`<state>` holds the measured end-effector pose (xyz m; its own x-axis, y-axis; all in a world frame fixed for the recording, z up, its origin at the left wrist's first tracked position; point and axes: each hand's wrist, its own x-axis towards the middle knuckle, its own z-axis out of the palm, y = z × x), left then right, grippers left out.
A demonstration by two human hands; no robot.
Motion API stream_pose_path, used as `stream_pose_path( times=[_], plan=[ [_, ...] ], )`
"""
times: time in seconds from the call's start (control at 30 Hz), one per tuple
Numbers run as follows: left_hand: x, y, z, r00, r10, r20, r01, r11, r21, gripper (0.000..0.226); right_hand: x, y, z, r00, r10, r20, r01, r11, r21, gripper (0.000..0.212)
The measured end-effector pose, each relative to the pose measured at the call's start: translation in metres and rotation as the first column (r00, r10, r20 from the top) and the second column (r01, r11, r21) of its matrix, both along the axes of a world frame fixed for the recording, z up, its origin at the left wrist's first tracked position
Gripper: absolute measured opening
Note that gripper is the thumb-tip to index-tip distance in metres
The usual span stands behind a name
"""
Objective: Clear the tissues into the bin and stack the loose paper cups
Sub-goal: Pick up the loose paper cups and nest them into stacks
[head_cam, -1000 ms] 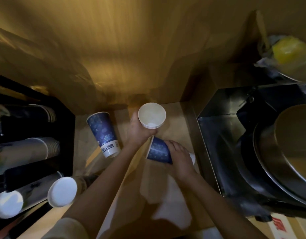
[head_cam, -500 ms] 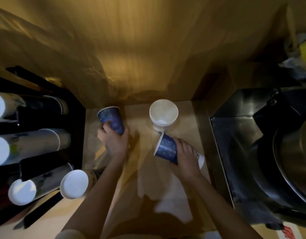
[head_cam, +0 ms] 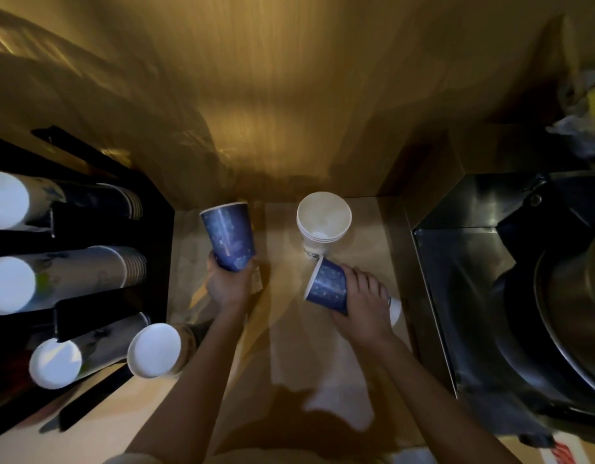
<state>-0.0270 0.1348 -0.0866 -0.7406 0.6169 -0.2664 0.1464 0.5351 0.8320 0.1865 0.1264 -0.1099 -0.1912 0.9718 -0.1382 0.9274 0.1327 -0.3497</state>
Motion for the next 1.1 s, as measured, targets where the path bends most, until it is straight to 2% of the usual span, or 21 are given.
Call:
stream_pose_path(
  times=[0.13,0.2,0.3,0.43,0.57,0.63,0.7,0.83,0.93,1.0,1.1],
  plan=[
    [0.023,-0.032,0.004,0.984,-0.17,0.052,0.163,0.98,0.117,0.084,-0.002,-0.005,0.002,1.0,-0.015,0.01,0.015,1.0,0.0,0.082],
    [0.034,-0.046,0.001,0.97,-0.242,0.038,0.238,0.968,0.082,0.089,-0.002,-0.008,0.006,1.0,-0.013,-0.006,0.013,1.0,-0.022,0.081],
    [0.047,-0.063,-0.001,0.945,-0.325,0.031,0.324,0.946,0.029,0.083,0.002,-0.007,0.014,0.997,-0.027,-0.071,0.018,0.991,-0.134,0.083],
    [0.054,-0.079,-0.002,0.915,-0.402,0.014,0.402,0.915,0.029,0.079,0.015,-0.001,0.031,0.981,-0.09,-0.171,0.05,0.973,-0.223,0.091],
    [0.053,-0.086,0.0,0.893,-0.449,0.029,0.447,0.893,0.038,0.083,0.029,-0.002,0.065,0.946,-0.099,-0.31,0.01,0.961,-0.278,0.082],
    [0.051,-0.087,-0.001,0.871,-0.49,0.022,0.49,0.871,0.034,0.09,0.034,-0.003,0.089,0.901,-0.152,-0.407,0.018,0.949,-0.313,0.08],
    [0.048,-0.086,0.0,0.853,-0.521,0.008,0.521,0.853,0.013,0.089,0.032,-0.004,0.117,0.817,-0.21,-0.536,0.039,0.949,-0.312,0.084],
    [0.043,-0.08,-0.005,0.839,-0.544,0.012,0.545,0.839,-0.007,0.08,0.017,-0.008,0.163,0.617,-0.209,-0.759,0.13,0.978,-0.163,0.089],
    [0.04,-0.077,-0.009,0.812,-0.583,0.009,0.583,0.812,-0.033,0.078,-0.004,-0.016,0.179,0.478,-0.139,-0.867,0.168,0.984,-0.065,0.106],
    [0.04,-0.077,-0.006,0.813,-0.582,0.017,0.582,0.813,-0.022,0.08,-0.019,-0.022,0.179,0.465,-0.107,-0.879,0.164,0.986,-0.033,0.116],
    [0.041,-0.077,-0.004,0.815,-0.579,0.04,0.58,0.815,-0.016,0.083,-0.038,-0.03,0.162,0.512,-0.048,-0.858,0.137,0.99,0.026,0.117]
  ],
)
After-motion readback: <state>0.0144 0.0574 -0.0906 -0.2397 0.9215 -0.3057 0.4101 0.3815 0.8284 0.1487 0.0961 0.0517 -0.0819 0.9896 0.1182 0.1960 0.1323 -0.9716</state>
